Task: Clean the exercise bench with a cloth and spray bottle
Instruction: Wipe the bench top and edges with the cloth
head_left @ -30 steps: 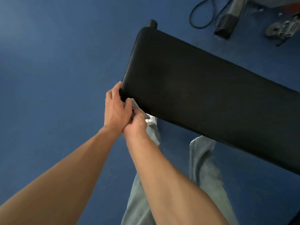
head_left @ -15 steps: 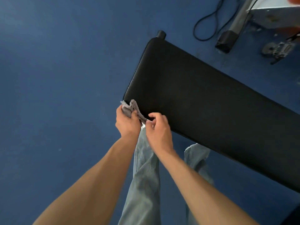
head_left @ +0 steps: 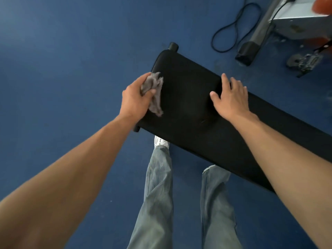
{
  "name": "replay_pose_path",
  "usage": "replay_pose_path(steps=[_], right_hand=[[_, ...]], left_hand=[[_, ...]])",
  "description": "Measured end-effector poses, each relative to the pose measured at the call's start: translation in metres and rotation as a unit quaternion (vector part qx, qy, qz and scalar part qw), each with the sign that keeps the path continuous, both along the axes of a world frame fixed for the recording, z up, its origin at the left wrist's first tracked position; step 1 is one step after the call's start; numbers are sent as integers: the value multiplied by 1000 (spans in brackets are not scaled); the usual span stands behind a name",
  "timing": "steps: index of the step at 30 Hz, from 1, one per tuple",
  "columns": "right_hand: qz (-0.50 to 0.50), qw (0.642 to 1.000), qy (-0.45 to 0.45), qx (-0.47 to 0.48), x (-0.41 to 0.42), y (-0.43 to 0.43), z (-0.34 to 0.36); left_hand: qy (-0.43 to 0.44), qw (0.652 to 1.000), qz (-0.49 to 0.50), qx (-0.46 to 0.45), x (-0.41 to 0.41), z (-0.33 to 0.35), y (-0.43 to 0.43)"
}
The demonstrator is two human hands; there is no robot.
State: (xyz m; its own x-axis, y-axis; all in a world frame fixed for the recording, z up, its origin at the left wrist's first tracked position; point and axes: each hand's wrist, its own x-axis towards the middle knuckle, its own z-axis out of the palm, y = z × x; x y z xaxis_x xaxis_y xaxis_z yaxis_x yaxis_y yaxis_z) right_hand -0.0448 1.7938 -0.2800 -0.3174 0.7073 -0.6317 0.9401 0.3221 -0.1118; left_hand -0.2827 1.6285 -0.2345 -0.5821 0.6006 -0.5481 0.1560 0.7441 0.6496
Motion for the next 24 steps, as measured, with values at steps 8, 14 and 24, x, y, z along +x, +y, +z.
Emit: replay_pose_path(steps=[8, 14, 24], right_hand=[[-345, 820, 397, -223, 22, -56, 121], [-455, 709, 488, -227, 79, -65, 188], [-383, 796, 468, 13, 182, -52, 232]], left_hand=[[-450, 877, 66, 153, 81, 80, 49], [-467, 870, 21, 156, 140, 128, 53], [-297, 946, -83, 100, 219, 165, 89]])
